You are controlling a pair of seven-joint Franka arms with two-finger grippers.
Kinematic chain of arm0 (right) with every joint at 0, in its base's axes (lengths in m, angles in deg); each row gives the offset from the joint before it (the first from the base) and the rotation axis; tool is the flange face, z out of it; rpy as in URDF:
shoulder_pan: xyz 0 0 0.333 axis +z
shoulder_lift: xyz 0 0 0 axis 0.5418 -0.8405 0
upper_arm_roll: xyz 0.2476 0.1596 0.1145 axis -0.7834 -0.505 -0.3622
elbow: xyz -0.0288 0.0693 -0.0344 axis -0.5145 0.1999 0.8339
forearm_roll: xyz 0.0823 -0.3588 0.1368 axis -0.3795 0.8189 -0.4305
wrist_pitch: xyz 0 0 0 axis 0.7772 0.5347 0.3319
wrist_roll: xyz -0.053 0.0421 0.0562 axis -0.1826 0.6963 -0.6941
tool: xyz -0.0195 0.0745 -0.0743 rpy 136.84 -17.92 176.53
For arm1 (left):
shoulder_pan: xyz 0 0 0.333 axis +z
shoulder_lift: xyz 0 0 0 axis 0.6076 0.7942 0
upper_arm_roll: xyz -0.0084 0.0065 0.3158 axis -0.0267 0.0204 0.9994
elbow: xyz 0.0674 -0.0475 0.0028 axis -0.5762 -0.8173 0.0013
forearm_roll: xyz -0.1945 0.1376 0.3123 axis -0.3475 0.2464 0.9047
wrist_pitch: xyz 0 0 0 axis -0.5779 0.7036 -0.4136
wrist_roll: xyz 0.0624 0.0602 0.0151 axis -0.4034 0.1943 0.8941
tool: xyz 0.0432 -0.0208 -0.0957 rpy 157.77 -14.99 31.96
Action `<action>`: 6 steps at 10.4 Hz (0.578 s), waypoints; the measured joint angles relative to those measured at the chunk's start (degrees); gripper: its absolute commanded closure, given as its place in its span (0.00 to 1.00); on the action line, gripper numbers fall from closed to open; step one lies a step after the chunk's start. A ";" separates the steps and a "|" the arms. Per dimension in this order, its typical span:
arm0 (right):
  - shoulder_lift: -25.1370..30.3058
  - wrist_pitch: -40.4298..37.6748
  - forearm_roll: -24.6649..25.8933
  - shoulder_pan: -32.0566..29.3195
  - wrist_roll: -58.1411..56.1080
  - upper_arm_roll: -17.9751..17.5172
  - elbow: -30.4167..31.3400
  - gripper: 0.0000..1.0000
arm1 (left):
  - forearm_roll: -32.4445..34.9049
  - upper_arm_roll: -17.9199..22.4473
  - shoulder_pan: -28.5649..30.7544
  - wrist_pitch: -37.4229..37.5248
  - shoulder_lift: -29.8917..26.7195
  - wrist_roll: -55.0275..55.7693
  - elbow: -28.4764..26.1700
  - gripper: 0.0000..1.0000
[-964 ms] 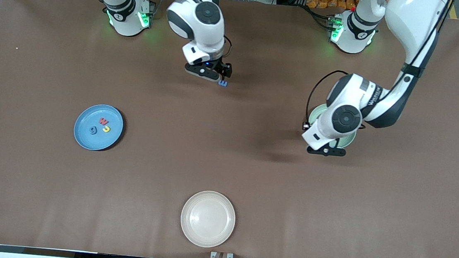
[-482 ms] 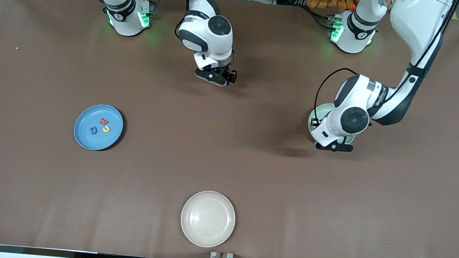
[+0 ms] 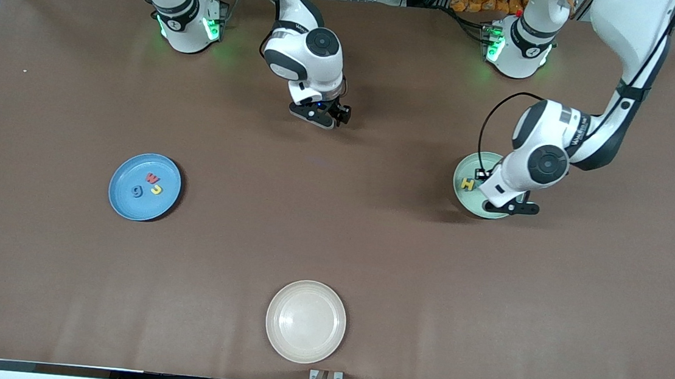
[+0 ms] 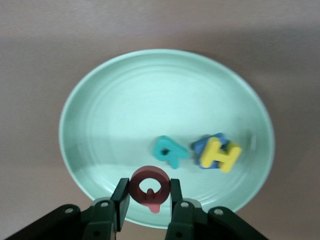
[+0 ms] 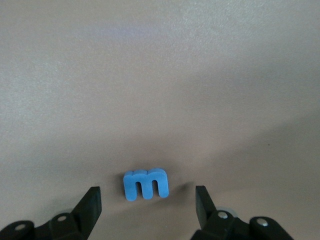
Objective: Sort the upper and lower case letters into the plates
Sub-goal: 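Release the Q on the green plate while the right gripper grasps m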
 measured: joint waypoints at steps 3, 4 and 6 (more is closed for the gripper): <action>-0.26 0.01 0.68 0.02 0.16 0.01 0.00 0.31 | 0.00 -0.01 2.74 -2.31 -0.57 -3.23 -2.06 0.00; -0.45 0.01 0.82 0.02 0.21 0.02 0.00 0.32 | 0.00 -0.16 2.73 -2.50 -0.58 -3.25 -2.06 0.00; -0.95 0.01 0.88 0.02 0.29 0.03 0.00 0.35 | 0.00 -0.69 2.72 -2.96 -0.79 -3.26 -1.59 0.00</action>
